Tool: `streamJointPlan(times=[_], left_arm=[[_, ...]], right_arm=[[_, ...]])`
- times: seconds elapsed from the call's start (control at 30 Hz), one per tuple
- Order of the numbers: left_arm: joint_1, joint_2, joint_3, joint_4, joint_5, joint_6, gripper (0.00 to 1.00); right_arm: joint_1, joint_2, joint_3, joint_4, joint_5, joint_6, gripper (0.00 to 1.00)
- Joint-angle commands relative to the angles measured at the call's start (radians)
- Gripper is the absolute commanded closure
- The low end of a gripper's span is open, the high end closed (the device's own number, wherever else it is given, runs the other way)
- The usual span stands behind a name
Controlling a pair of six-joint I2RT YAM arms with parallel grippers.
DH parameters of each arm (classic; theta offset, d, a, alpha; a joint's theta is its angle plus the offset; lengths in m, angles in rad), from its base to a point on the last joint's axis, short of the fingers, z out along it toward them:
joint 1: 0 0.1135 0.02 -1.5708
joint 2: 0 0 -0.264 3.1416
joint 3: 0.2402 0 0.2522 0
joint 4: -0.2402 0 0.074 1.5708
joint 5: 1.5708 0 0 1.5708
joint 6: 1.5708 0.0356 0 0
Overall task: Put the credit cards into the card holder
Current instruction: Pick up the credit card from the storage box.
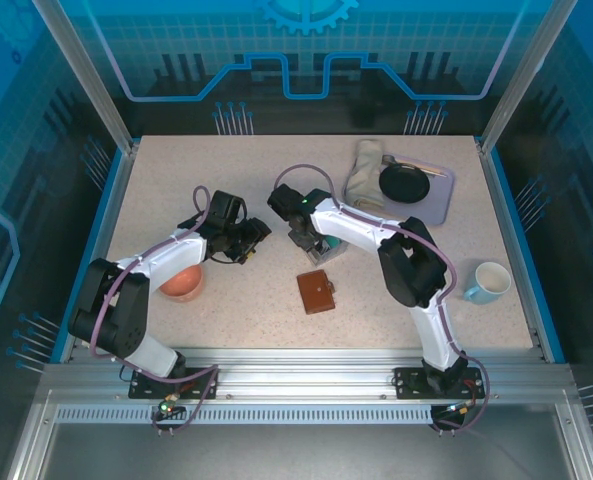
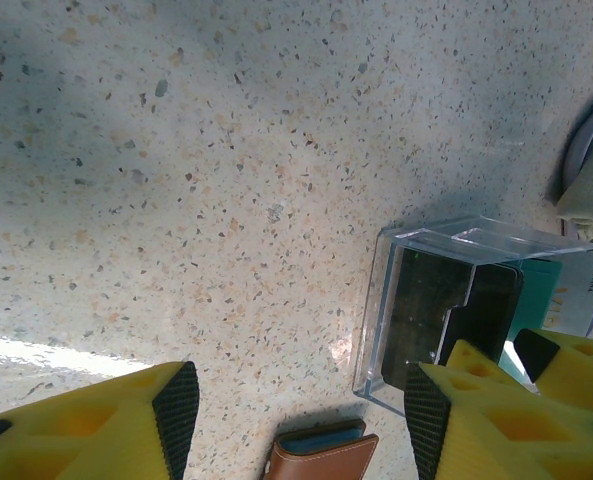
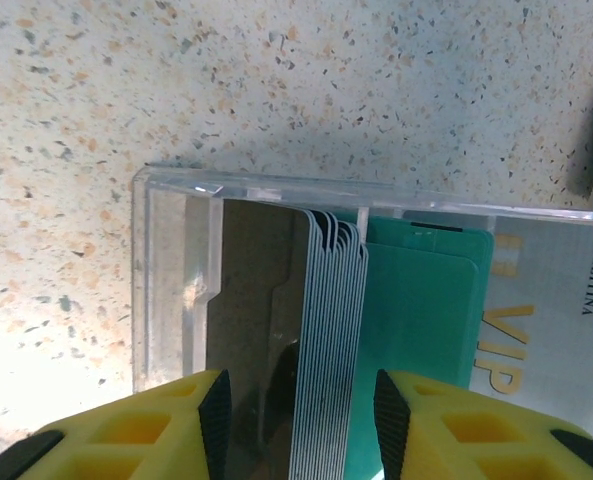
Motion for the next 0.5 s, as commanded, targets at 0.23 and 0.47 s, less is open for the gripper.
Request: streamJointPlan(times=[0.23, 0.47], left_arm=[[0.009, 0.024, 0.011, -0.012, 0.027, 0.002, 0.4], [0.009, 0.025, 0.007, -0.012, 0.026, 0.001, 0.4]], right_arm=[[-0.012, 0.046, 0.018, -0.023, 0.064, 0.004, 0.57], [-0.01, -0.025, 0.001, -0.005, 0.104, -0.009, 0.6]])
